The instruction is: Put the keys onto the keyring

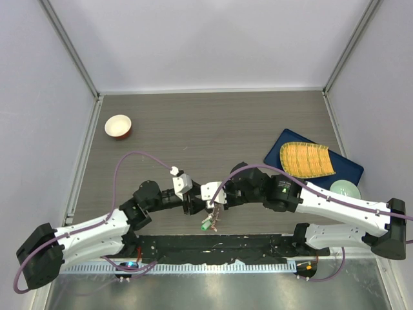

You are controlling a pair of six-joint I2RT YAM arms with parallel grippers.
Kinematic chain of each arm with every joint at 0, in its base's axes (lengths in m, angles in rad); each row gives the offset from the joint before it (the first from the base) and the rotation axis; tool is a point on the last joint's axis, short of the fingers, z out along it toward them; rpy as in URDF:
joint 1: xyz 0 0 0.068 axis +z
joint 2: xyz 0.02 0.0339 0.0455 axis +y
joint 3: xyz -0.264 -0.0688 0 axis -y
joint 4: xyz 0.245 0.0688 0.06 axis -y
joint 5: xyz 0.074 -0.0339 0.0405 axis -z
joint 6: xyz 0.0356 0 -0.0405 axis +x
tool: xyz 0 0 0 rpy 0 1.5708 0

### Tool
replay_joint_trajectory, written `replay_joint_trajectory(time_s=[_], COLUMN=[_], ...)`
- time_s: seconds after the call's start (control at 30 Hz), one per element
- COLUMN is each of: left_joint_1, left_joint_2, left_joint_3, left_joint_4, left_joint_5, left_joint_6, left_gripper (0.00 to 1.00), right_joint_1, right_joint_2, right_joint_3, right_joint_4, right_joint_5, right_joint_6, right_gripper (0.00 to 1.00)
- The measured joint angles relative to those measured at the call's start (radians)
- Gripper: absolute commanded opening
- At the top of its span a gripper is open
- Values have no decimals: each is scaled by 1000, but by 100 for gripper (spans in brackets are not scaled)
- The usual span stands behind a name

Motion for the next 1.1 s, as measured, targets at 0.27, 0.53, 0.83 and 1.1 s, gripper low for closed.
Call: replay_joint_trajectory(time_s=[0.27, 0.53, 0.83, 1.1], left_joint_1=[32, 50, 56, 56], left_joint_2=[-16, 107, 150, 170], left_joint_3=[-19, 11, 54, 60], left_joint_4=[-45, -32, 14, 25], left_joint_5=[-79, -21, 108, 179], left_joint_6=[108, 167, 174, 169], left_gripper=[45, 43, 41, 27], right_joint_1=[0, 0, 0, 0], right_joint_2=[-2, -2, -2, -2], right_joint_3=[0, 0, 0, 0], right_joint_4=[-1, -3, -13, -14], right_joint_5=[-14, -33, -34, -34], right_joint_6=[0, 0, 0, -1], right_gripper=[1, 1, 1, 1])
